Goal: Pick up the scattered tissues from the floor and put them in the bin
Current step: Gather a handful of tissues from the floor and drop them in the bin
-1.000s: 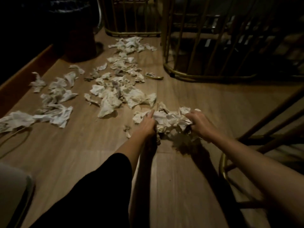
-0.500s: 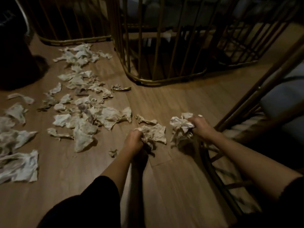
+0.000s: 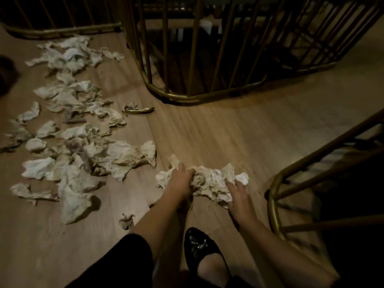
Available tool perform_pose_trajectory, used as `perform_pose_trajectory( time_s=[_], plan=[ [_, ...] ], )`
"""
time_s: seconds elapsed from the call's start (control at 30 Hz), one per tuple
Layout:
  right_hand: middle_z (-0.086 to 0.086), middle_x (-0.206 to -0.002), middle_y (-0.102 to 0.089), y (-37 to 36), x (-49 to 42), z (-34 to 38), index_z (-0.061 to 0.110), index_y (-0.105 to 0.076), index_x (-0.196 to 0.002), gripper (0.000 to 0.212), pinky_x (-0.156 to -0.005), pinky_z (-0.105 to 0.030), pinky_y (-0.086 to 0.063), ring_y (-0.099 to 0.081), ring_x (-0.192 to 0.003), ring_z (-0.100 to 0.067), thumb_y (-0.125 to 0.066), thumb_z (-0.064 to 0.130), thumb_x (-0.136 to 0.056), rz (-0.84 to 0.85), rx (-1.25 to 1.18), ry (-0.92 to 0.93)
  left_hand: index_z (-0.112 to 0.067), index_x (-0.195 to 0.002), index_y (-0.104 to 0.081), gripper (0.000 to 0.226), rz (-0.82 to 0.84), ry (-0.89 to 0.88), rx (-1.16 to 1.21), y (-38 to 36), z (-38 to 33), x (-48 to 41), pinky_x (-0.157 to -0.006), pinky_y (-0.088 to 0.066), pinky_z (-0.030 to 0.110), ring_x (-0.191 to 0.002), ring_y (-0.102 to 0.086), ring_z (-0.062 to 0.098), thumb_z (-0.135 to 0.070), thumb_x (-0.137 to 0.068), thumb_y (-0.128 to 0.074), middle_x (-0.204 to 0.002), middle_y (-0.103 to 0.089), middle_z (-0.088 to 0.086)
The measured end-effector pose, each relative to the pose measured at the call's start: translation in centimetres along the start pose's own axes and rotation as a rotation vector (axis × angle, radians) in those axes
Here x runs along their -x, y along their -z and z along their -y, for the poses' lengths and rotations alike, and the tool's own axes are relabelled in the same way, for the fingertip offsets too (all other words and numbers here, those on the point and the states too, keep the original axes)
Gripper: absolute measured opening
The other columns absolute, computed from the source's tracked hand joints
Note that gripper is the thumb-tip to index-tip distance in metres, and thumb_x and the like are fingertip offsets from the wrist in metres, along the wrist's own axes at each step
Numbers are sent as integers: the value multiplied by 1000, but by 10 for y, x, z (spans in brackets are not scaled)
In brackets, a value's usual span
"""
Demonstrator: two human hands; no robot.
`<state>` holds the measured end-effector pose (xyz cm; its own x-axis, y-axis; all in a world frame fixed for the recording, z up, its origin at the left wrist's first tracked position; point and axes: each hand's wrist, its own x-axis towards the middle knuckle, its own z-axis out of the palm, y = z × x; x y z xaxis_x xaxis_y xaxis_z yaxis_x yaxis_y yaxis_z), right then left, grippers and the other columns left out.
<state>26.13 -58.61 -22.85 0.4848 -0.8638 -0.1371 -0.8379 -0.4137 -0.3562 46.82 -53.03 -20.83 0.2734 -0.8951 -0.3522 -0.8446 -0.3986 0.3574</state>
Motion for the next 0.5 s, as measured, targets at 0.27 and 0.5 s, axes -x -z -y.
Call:
perform_pose_trajectory(
  time_s=[0.27,0.5],
  plan=[
    [-22,-119,-55,19,-59,52,6,-57,-121,43,-91,-40,-43,-50,-105,-42,-48,-4,-79,18,-65,159,-8,-122,-56,49,-336,-52,117,16,56,34,-83,-45,39,-104,-51,35,-8,-73,-66,-112,-57,17],
    [-13,-137,-43,16,-118,205,15,-48,-128,45,-102,-40,-36,-38,-124,-33,-50,0,-85,61,-125,493,-9,-104,-57,32,-691,377,51,107,167,58,-80,-46,42,-103,-48,35,-12,-74,-67,-107,-54,17]
  ],
)
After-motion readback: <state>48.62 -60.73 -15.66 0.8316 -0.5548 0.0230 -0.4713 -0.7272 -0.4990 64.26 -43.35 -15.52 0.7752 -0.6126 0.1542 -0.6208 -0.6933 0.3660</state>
